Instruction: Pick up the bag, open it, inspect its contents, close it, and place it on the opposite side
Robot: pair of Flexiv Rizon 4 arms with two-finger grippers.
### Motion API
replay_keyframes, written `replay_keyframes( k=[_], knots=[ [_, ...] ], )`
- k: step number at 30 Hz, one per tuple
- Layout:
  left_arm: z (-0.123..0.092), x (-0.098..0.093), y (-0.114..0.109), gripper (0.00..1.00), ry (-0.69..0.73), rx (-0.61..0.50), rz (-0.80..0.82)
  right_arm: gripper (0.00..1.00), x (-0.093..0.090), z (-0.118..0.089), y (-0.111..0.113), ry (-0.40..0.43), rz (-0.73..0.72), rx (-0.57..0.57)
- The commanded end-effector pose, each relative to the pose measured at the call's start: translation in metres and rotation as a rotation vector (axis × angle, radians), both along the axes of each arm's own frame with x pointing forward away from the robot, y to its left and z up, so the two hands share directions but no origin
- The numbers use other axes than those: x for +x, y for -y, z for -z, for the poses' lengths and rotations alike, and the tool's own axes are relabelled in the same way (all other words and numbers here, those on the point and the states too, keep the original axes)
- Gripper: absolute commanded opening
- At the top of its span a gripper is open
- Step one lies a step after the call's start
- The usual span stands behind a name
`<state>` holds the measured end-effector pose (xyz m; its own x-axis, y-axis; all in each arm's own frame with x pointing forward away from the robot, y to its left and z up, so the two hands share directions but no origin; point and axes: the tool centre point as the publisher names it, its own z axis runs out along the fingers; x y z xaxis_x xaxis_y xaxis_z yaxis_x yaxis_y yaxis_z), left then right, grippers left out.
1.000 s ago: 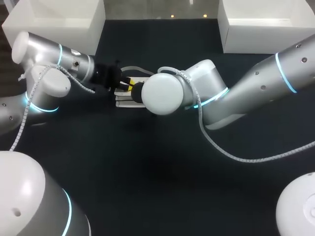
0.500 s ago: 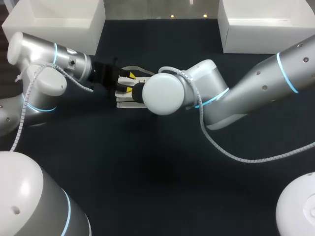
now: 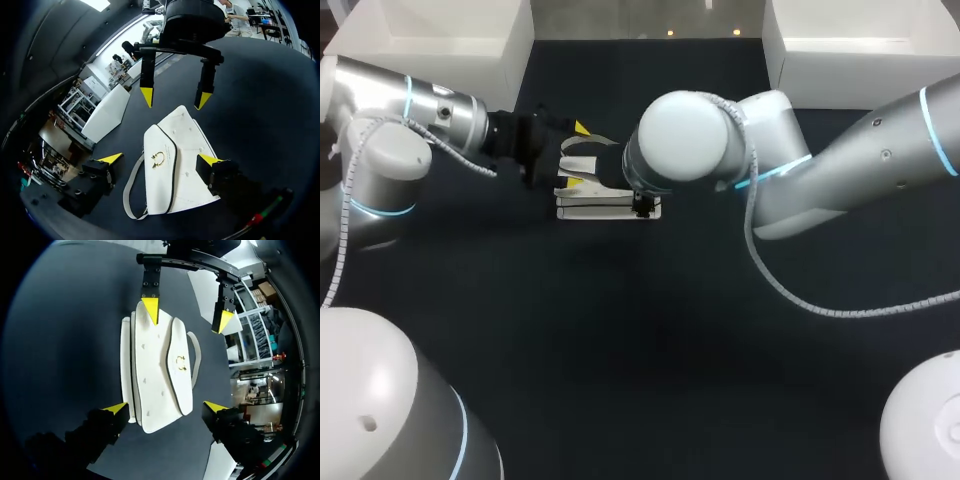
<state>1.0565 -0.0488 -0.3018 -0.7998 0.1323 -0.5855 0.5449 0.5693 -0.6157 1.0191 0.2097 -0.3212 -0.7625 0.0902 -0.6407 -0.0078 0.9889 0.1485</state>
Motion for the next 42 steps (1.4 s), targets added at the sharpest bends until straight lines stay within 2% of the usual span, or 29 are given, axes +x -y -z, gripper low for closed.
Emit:
replay_keyframes(
  k=[1,10,16,18,19,36,39,42],
  knots=[
    [-0.011,-0.007,-0.012,1.00,-0.030,0.009,-0.015,1.00,0.000,-0.018,0.010,-0.070,-0.025,0.008],
    [-0.020,-0.014,-0.028,1.00,-0.203,0.095,-0.134,1.00,0.007,-0.039,0.018,-0.178,-0.055,0.024],
    [-0.022,-0.024,-0.036,1.00,-0.323,0.162,-0.137,1.00,0.011,-0.046,0.020,-0.294,-0.094,0.004],
    [-0.023,-0.026,-0.038,1.00,-0.370,0.233,-0.132,1.00,0.013,-0.048,0.021,-0.369,-0.120,0.032],
    [-0.021,-0.028,-0.040,1.00,-0.373,0.323,-0.135,1.00,0.015,-0.049,0.024,-0.378,-0.116,0.030],
    [-0.021,-0.028,-0.040,1.00,-0.373,0.323,-0.135,1.00,0.015,-0.049,0.024,-0.378,-0.116,0.030],
    [-0.026,-0.013,-0.029,1.00,-0.553,0.261,-0.266,1.00,0.031,-0.056,0.014,-0.483,0.099,0.032],
    [-0.033,-0.006,-0.030,1.00,-0.738,0.219,-0.431,1.00,0.037,-0.062,0.016,-0.598,0.263,0.117]
  ],
)
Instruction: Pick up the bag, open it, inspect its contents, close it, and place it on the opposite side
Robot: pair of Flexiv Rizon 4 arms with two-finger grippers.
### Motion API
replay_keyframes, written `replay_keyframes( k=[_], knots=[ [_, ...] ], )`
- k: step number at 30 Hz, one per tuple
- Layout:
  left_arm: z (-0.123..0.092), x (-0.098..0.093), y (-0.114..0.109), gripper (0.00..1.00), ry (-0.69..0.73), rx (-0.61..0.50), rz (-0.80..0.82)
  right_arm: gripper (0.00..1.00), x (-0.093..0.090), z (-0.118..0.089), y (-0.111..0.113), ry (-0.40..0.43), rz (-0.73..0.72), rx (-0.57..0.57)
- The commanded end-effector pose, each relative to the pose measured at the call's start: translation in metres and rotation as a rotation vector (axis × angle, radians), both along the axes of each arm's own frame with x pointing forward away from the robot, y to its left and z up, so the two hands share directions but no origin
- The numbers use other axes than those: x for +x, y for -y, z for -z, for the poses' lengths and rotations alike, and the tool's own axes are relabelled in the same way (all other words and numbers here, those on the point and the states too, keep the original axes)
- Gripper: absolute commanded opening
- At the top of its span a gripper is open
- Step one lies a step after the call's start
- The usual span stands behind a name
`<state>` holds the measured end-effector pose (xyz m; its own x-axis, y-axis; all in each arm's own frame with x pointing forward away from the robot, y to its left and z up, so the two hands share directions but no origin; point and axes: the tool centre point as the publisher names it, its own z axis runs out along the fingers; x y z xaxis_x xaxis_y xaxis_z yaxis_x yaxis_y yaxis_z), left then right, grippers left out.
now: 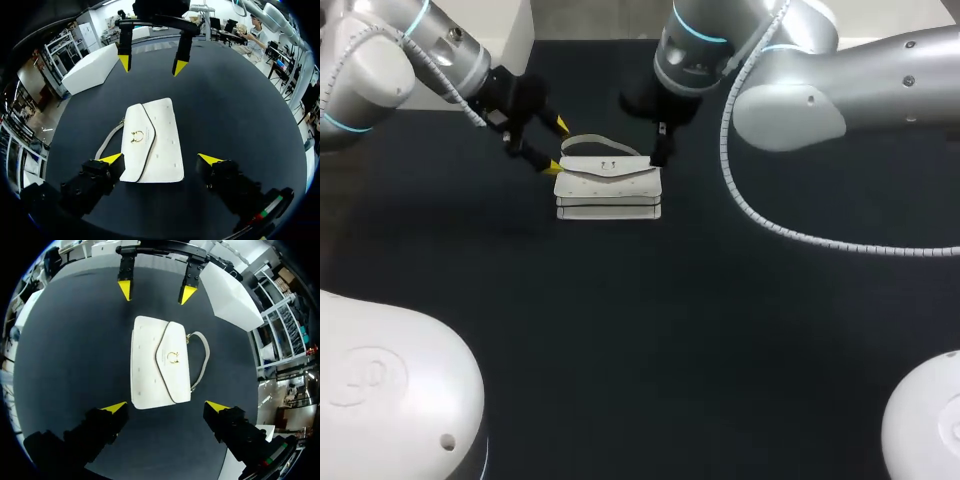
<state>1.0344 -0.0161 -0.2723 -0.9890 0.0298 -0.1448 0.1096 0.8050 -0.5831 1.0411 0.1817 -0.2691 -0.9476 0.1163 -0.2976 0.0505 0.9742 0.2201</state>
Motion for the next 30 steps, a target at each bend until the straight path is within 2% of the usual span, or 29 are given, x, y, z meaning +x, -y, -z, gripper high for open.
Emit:
replay_keyframes(
  k=[1,5,9,13,17,19,22,24,30],
  knots=[
    [-0.005,0.016,0.001,1.00,-0.294,-0.025,-0.338,1.00,0.016,-0.011,-0.010,-0.253,0.307,0.011],
    [-0.007,0.013,-0.004,1.00,-0.401,-0.016,-0.555,1.00,0.021,-0.013,-0.001,-0.379,0.455,0.106],
    [-0.007,0.011,-0.010,1.00,-0.520,-0.027,-0.775,1.00,0.022,-0.013,0.006,-0.437,0.591,0.147],
    [-0.008,0.009,-0.020,1.00,-0.648,-0.074,-0.862,1.00,0.021,-0.011,0.012,-0.485,0.736,0.188],
    [-0.008,0.005,-0.027,1.00,-0.734,-0.118,-0.922,1.00,0.018,-0.008,0.022,-0.585,0.794,0.268],
    [-0.007,0.004,-0.030,1.00,-0.767,-0.140,-0.967,1.00,0.016,-0.005,0.028,-0.631,0.877,0.299],
    [-0.004,0.001,-0.032,1.00,-0.704,-0.094,-1.061,1.00,0.011,-0.001,0.035,-0.655,0.998,0.298],
    [-0.004,-0.004,-0.029,1.00,-0.466,0.055,-1.181,1.00,0.006,0.003,0.037,-0.604,1.089,0.228],
    [-0.004,-0.004,-0.029,1.00,-0.466,0.055,-1.181,1.00,0.006,0.003,0.037,-0.604,1.089,0.228]
  ],
)
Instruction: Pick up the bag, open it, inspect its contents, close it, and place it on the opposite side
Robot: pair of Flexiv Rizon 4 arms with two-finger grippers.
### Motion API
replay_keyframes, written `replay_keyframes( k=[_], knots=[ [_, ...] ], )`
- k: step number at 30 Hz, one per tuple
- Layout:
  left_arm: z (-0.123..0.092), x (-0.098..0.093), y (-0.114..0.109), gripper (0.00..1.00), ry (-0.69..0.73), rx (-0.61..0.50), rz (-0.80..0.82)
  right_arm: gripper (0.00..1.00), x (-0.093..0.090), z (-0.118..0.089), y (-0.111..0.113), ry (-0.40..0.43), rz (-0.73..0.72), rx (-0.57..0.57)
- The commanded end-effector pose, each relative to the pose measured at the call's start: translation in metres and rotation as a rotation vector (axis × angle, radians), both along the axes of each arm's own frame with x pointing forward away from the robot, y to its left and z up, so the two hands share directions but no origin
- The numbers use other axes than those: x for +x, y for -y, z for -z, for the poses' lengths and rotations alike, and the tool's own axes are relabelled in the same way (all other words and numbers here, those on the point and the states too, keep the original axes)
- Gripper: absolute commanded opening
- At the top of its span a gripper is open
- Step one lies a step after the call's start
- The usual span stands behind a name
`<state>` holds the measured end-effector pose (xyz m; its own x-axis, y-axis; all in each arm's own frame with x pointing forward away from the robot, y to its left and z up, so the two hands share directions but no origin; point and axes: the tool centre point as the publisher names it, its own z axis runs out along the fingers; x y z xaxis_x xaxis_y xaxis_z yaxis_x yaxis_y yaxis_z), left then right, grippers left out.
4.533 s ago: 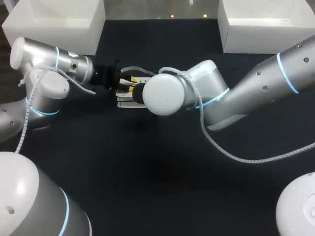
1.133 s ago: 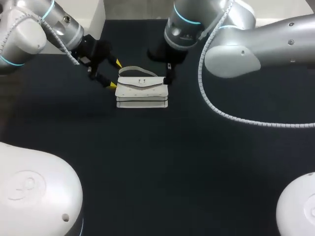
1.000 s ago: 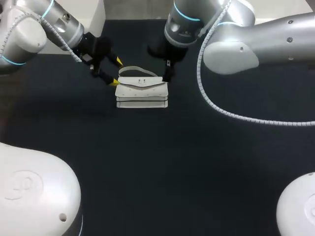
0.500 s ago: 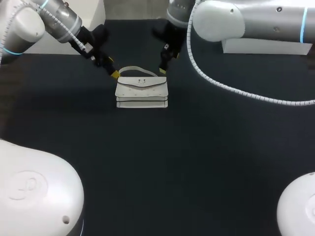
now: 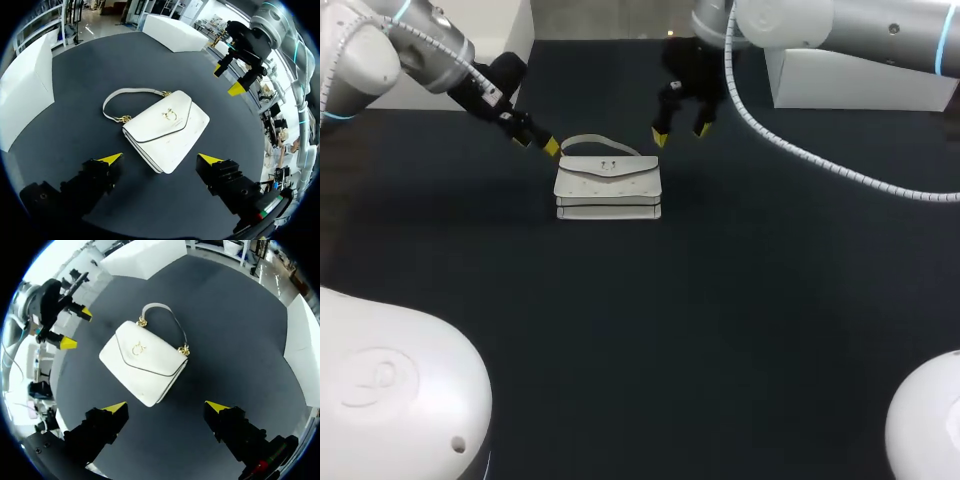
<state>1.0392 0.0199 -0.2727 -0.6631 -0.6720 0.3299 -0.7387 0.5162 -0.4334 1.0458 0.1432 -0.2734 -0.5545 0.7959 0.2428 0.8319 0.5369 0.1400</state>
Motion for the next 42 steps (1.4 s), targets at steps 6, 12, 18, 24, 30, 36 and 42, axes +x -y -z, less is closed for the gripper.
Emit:
replay_keyframes(
  k=[6,12,18,24,30,36,42],
  knots=[
    [-0.004,-0.009,0.007,1.00,-0.026,0.185,-0.352,1.00,0.002,-0.002,-0.001,-0.106,0.256,-0.014],
    [0.007,0.002,0.012,1.00,-0.231,0.067,-0.481,1.00,0.006,-0.005,-0.009,-0.148,0.394,0.067],
    [0.012,0.002,0.007,1.00,-0.394,-0.090,-0.594,1.00,0.004,-0.002,-0.010,-0.193,0.522,0.202],
    [0.019,0.008,-0.001,1.00,-0.493,-0.238,-0.654,1.00,0.004,0.008,-0.004,-0.240,0.610,0.309],
    [0.029,0.009,0.008,1.00,-0.516,-0.285,-0.614,1.00,0.002,0.015,-0.011,-0.272,0.639,0.349],
    [0.040,0.012,0.013,1.00,-0.511,-0.344,-0.573,1.00,0.001,0.025,-0.021,-0.314,0.665,0.354],
    [0.046,0.020,0.018,1.00,-0.511,-0.338,-0.548,1.00,0.001,0.028,-0.026,-0.323,0.684,0.340]
  ],
)
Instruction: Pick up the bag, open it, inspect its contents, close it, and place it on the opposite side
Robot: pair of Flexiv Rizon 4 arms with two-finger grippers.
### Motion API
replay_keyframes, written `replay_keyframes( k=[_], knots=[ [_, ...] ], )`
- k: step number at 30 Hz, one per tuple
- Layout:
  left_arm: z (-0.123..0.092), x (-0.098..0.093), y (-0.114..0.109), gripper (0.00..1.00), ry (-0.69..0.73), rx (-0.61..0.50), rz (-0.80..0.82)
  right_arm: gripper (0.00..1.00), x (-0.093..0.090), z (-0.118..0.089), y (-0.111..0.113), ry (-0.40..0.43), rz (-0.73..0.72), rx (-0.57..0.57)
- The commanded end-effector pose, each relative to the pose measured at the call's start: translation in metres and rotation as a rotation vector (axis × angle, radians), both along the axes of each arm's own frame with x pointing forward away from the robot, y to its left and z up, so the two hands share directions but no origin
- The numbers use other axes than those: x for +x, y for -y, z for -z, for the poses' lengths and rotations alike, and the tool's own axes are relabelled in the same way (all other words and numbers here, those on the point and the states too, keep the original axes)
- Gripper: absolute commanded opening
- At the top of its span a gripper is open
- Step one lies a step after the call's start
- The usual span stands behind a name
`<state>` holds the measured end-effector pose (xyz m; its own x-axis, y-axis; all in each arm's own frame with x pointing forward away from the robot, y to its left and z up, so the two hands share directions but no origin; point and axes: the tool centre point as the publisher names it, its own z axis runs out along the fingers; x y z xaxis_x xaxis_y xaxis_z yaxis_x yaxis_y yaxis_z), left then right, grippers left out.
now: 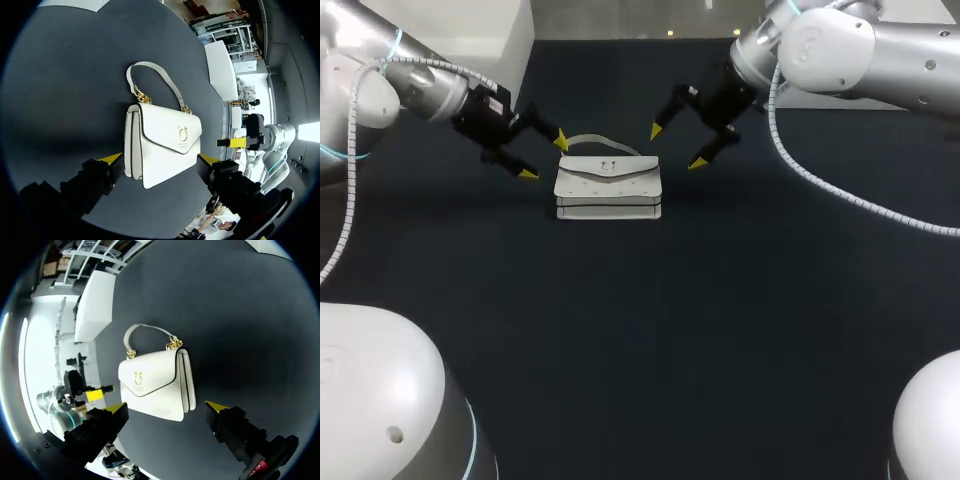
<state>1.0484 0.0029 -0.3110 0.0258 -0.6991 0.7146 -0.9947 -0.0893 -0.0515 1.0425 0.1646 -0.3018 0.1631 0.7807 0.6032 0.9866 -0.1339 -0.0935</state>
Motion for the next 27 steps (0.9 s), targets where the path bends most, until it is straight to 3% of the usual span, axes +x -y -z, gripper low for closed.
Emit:
replay_keyframes(
  k=[1,9,19,27],
  knots=[
    [0.007,0.011,0.001,1.00,-0.005,-0.044,0.019,1.00,0.004,0.000,-0.004,-0.007,-0.004,-0.008],
    [0.007,0.011,0.001,1.00,-0.005,-0.044,0.019,1.00,0.004,0.000,-0.004,-0.007,-0.004,-0.008],
    [0.026,0.031,0.008,1.00,-0.054,-0.209,0.048,1.00,0.021,0.036,-0.012,-0.053,0.019,0.200],
    [0.026,0.033,0.013,1.00,-0.063,-0.256,0.050,1.00,0.030,0.046,-0.019,-0.079,0.019,0.260]
  ],
)
